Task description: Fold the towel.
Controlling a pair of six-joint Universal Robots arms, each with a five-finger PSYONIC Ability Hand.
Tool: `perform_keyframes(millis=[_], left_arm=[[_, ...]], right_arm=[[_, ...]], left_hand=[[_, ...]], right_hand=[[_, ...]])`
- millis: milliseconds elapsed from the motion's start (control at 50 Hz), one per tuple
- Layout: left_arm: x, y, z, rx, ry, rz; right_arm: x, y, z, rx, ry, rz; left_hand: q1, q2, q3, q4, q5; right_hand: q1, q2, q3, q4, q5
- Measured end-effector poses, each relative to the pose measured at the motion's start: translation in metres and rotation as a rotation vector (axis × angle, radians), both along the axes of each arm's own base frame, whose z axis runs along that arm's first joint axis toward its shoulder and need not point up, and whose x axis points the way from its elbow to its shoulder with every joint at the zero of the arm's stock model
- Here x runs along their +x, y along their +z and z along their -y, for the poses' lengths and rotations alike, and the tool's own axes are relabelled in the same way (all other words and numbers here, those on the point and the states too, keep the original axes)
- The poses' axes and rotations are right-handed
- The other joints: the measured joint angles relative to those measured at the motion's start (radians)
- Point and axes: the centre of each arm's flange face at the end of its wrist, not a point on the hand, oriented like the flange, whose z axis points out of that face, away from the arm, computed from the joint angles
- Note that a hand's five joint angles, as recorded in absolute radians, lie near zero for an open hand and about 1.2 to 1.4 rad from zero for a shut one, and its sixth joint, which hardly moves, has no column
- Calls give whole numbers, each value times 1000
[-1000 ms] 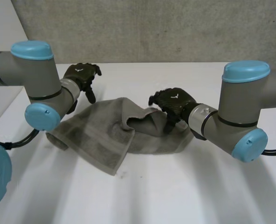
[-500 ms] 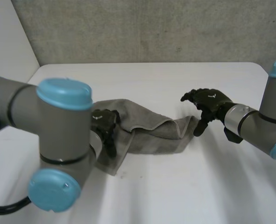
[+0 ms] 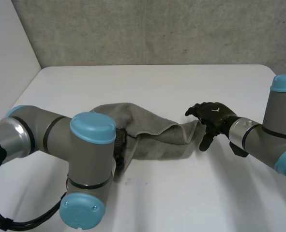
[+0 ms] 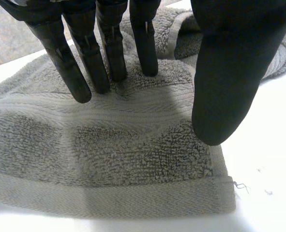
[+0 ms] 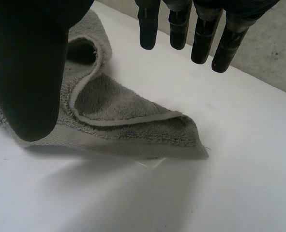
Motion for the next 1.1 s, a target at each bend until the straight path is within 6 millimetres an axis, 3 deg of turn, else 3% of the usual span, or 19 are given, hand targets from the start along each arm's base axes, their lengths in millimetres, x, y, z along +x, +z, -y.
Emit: perform_keyframes(millis=[180,280,340,560,640,680,720,860,1100], left_arm=[[-2,-13,2,9,-1,8],[-4,-14,6,-11,1,-9],[-5,-11,7,-26,2,-20],[2,36,13,-129,4,-69],[8,42,14,-143,7,-56],[10,41,14,-141,8,-46],[12,38,14,-134,9,-34],[15,13,6,-80,-3,16],[10,-15,-8,-34,-41,53]], right_arm=[[1,-3,0,0,1,0],[1,-5,1,2,2,-2],[1,-7,1,2,2,-3],[2,-12,5,3,4,-2],[3,-13,6,4,6,0],[3,-12,7,4,7,1],[3,-12,7,3,7,2],[3,-13,7,5,8,1],[3,-17,5,18,7,-4]], left_hand=[[104,110,109,109,103],[539,535,521,522,523],[580,598,595,595,594],[619,674,672,671,654],[619,675,673,672,658],[588,561,578,577,586],[393,426,426,425,427],[41,45,48,47,48],[-165,-164,-165,-167,-165]], right_hand=[[0,0,0,0,0],[0,0,0,0,0],[0,0,0,0,0],[0,0,0,0,0],[0,0,0,0,0],[0,0,0,0,0],[0,0,0,0,0],[0,0,0,0,0],[0,0,0,0,0]])
